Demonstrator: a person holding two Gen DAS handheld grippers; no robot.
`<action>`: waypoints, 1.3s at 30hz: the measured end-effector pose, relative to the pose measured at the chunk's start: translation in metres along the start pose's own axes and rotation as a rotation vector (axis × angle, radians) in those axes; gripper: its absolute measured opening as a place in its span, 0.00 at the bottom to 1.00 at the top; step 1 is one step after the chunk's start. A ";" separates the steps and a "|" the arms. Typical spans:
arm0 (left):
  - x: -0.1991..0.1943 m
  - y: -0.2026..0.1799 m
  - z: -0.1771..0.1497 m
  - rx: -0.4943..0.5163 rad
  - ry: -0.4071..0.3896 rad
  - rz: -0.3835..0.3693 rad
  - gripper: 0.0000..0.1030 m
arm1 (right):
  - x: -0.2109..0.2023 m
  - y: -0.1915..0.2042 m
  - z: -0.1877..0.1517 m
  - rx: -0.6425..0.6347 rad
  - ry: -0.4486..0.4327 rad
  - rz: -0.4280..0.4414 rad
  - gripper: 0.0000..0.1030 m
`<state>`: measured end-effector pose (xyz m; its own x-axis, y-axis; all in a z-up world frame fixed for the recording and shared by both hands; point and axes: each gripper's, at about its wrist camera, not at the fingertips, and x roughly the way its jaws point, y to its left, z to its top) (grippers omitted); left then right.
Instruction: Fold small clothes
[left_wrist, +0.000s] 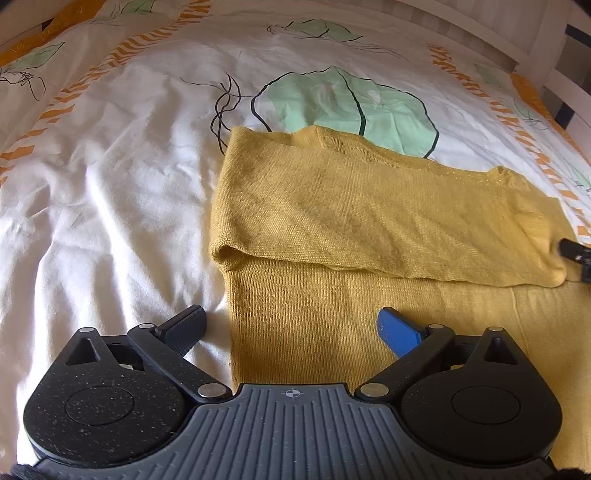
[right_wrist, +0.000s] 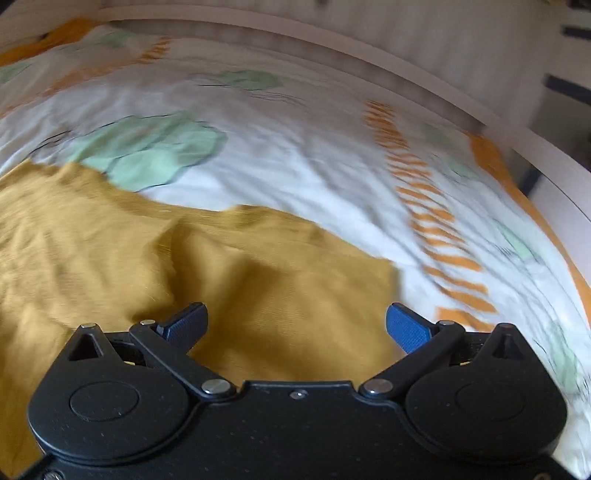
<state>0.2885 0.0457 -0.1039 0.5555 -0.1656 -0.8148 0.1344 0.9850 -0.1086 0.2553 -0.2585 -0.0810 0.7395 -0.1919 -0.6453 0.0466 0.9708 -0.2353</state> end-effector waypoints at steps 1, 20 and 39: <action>0.000 -0.001 0.000 0.001 0.001 0.002 0.98 | -0.001 -0.008 -0.001 0.032 0.003 -0.011 0.99; 0.001 0.000 0.000 0.009 0.002 0.002 0.98 | -0.010 0.107 0.003 -0.302 -0.096 0.194 0.58; 0.002 -0.001 -0.001 0.015 0.002 0.006 0.98 | 0.003 -0.036 -0.026 0.257 0.028 0.256 0.62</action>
<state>0.2886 0.0449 -0.1055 0.5548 -0.1595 -0.8166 0.1434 0.9851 -0.0950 0.2381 -0.2977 -0.0932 0.7305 0.0617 -0.6801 0.0324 0.9917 0.1247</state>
